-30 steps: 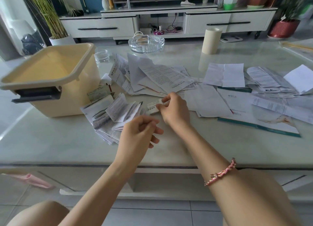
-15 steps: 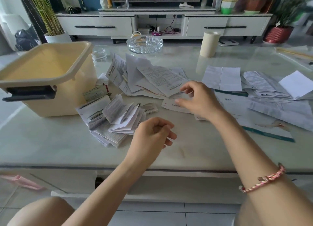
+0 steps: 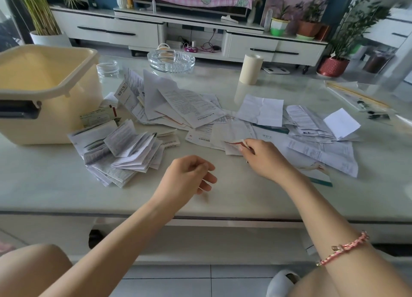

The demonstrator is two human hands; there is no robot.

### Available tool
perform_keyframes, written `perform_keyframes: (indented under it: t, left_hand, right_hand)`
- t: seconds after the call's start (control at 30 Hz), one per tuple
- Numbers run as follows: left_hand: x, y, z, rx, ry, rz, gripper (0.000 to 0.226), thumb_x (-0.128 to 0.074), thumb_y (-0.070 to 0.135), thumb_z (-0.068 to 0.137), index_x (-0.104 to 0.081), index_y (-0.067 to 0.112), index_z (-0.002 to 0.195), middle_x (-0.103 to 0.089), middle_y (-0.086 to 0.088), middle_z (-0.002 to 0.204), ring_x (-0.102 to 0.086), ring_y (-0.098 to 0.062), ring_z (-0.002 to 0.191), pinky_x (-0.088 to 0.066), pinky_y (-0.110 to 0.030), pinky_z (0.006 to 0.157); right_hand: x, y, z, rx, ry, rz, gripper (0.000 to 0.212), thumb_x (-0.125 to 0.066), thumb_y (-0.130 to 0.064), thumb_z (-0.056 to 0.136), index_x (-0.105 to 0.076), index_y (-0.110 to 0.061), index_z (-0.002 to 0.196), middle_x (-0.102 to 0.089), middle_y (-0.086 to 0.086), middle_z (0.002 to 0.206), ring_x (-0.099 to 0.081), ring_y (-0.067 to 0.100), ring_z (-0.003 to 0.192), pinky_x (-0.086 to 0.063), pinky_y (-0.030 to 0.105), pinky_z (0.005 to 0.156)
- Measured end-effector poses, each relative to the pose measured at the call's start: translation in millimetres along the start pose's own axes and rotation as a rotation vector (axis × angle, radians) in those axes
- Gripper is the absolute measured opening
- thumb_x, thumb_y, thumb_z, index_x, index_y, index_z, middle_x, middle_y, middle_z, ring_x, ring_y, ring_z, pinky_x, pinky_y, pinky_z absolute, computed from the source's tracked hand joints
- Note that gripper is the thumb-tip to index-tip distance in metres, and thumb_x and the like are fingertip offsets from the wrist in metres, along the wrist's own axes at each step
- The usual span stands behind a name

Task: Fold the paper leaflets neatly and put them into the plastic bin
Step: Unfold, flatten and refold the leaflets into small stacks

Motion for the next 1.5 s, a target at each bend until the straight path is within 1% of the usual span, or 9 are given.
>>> perform_keyframes:
  t: [0.23,0.33,0.47,0.63,0.83,0.93,1.13,1.33,1.5]
  left_hand:
    - [-2,-3,4,0.062,0.015,-0.1,0.02,-0.047,0.017,0.096,-0.063,0.014,0.085,-0.071,-0.003,0.084,-0.064,-0.014,0.063,-0.046,-0.023,0.059]
    - [2,0,5,0.025,0.026,-0.142,0.016,-0.056,0.027,0.091,-0.061,0.014,0.1,-0.069,-0.005,0.101,-0.067,-0.015,0.081,-0.053,-0.025,0.067]
    - [-2,4,7,-0.057,-0.08,-0.141,0.073,-0.068,0.053,0.073,-0.046,0.015,0.131,-0.063,0.0,0.12,-0.063,-0.01,0.105,-0.051,-0.033,0.092]
    - [-26,8,-2,-0.045,-0.321,-0.184,0.048,-0.059,0.054,0.082,-0.06,0.019,0.114,-0.07,-0.002,0.109,-0.065,-0.017,0.104,-0.049,-0.035,0.093]
    - [-21,2,1,-0.022,-0.16,-0.221,0.018,-0.048,0.016,0.095,-0.063,0.007,0.097,-0.07,-0.01,0.094,-0.069,-0.021,0.084,-0.059,-0.033,0.073]
    - [-17,2,3,-0.012,-0.142,-0.278,0.018,-0.046,0.013,0.096,-0.063,0.01,0.097,-0.07,-0.007,0.091,-0.07,-0.019,0.08,-0.059,-0.033,0.065]
    - [-20,6,-3,0.008,-0.17,-0.383,0.023,-0.041,0.017,0.098,-0.062,0.009,0.095,-0.07,-0.006,0.078,-0.07,-0.017,0.07,-0.057,-0.028,0.053]
    - [-25,3,-1,0.12,-0.237,-0.483,0.053,-0.028,0.047,0.096,-0.06,0.004,0.091,-0.067,-0.017,0.082,-0.066,-0.025,0.064,-0.054,-0.028,0.049]
    - [-24,-1,0,0.099,-0.207,-0.398,0.022,-0.049,0.016,0.094,-0.059,-0.004,0.094,-0.063,-0.015,0.079,-0.063,-0.018,0.058,-0.055,-0.024,0.055]
  right_hand:
    - [15,-13,-18,0.048,0.004,0.173,0.04,-0.045,-0.023,0.097,-0.034,-0.014,0.06,-0.036,-0.001,0.057,-0.033,0.015,0.056,-0.023,0.029,0.053]
    - [23,-22,-34,0.013,-0.078,0.679,0.025,-0.05,-0.022,0.096,-0.064,-0.008,0.08,-0.066,0.004,0.079,-0.062,0.016,0.075,-0.047,0.028,0.072]
    - [22,-21,-48,-0.071,-0.177,1.163,0.026,-0.048,-0.02,0.095,-0.064,-0.007,0.111,-0.069,0.012,0.109,-0.066,0.023,0.103,-0.053,0.039,0.089]
    - [8,-14,-52,-0.167,-0.099,1.031,0.022,-0.05,-0.023,0.095,-0.068,-0.011,0.101,-0.072,0.01,0.1,-0.066,0.025,0.1,-0.052,0.039,0.089]
    - [12,-22,-56,-0.082,-0.046,0.942,0.011,-0.061,-0.017,0.089,-0.065,-0.013,0.098,-0.07,0.004,0.091,-0.066,0.012,0.083,-0.052,0.024,0.072]
    - [22,-8,-52,-0.132,0.059,0.854,0.021,-0.067,-0.012,0.084,-0.06,-0.018,0.103,-0.065,0.002,0.097,-0.061,0.011,0.09,-0.051,0.024,0.075]
    - [-13,-27,-61,-0.199,-0.28,1.078,0.029,-0.067,-0.008,0.082,-0.061,-0.009,0.111,-0.07,0.007,0.104,-0.067,0.021,0.095,-0.054,0.029,0.076]
    - [-2,-34,-56,-0.108,-0.074,0.939,0.041,-0.038,0.018,0.081,-0.063,-0.014,0.07,-0.064,0.002,0.078,-0.058,0.01,0.068,-0.046,0.013,0.051]
    - [7,-51,-56,0.056,0.015,0.86,0.05,-0.033,0.025,0.072,-0.063,-0.013,0.063,-0.063,-0.001,0.072,-0.06,0.0,0.059,-0.046,0.011,0.053]
Point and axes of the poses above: each hand's wrist, its own z-axis towards the middle knuckle, its own x-axis out of the back of the hand, y = z × x, the point moved 8 cm from there along z, towards the middle knuckle
